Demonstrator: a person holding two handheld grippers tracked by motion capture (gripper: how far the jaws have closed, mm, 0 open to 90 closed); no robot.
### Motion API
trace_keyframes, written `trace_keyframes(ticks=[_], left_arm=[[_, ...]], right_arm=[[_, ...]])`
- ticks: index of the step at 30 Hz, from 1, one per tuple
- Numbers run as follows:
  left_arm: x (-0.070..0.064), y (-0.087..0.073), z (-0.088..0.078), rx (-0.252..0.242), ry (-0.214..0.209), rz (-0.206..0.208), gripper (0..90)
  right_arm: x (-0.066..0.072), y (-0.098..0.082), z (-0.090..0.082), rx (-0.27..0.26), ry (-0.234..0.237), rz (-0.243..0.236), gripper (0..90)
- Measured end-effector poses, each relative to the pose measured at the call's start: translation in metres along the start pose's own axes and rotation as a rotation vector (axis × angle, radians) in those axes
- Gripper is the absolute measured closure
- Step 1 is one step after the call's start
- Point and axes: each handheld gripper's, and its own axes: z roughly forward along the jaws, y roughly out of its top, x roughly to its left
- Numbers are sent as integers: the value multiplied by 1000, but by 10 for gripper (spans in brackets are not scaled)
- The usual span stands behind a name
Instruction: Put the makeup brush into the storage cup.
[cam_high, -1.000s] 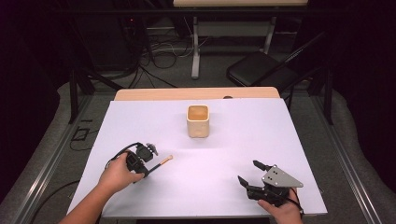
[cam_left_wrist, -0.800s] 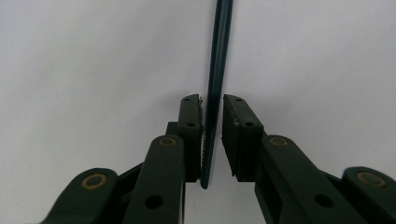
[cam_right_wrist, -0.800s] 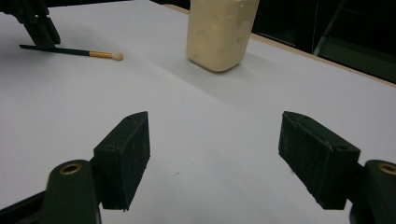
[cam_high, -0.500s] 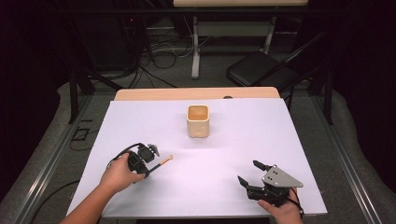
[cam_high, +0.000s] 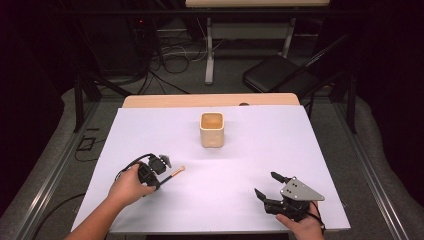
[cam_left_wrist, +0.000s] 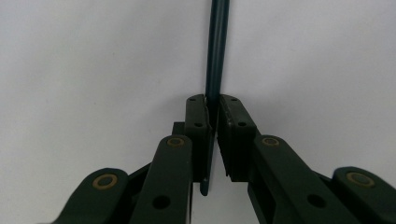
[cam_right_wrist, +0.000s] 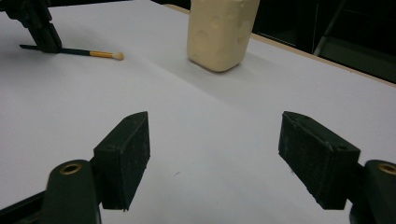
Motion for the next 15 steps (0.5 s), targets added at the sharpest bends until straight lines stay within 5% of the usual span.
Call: trace_keyframes(ticks=[15], left_arm=[[1, 0, 0, -2, -12, -5, 834]], right_arm=[[0, 0, 0, 0, -1, 0, 247]])
